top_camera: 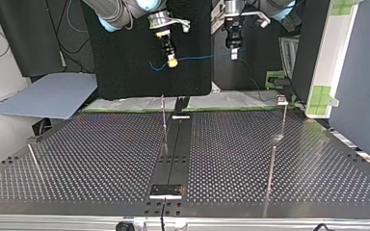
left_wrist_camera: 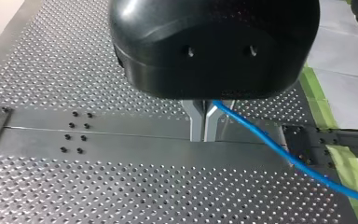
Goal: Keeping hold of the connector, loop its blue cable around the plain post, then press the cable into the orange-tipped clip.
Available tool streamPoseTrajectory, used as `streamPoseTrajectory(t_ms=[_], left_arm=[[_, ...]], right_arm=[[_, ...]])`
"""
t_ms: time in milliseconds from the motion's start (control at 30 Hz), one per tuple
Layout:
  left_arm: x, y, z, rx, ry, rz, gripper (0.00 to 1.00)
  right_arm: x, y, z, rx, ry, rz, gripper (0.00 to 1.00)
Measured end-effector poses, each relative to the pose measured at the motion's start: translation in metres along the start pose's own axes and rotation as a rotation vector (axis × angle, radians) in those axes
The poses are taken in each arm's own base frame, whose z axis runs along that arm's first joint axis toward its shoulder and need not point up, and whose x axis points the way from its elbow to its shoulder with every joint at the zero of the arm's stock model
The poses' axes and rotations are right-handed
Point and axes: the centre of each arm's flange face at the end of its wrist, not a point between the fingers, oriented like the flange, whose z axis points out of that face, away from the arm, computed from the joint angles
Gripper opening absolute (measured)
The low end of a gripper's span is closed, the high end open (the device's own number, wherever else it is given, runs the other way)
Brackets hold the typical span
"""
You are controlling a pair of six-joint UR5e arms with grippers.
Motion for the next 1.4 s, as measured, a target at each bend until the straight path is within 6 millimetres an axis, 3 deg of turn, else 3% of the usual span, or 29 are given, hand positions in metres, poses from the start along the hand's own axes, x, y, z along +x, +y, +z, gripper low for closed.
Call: streamPoseTrajectory(t_ms=[233,400,500,1000,1400], left_arm=[[-0.02,-0.001,0.0,0.002,-0.043,-0.029,0.05],[-0.021,0.0,0.001,0.002,-0.048,-0.035,0.05],[-0.025,-0.001,0.011,0.003,-0.06,-0.052,0.05],[-0.069,0.006,0.019,-0.037,-0.09,-0.109,0.05],[-0.138,0.006,0.04,-0.127,-0.186,-0.267,0.05]], right_arm=[[-0.007,0.001,-0.007,0.006,-0.07,-0.013,0.0],[-0.008,0.0,-0.009,0.008,-0.086,-0.018,0.0],[0.001,-0.004,-0.004,0.01,-0.065,-0.017,0.0],[0.085,-0.001,0.012,0.0,0.039,0.072,0.0],[0.184,0.027,0.034,-0.037,0.148,0.09,0.0]])
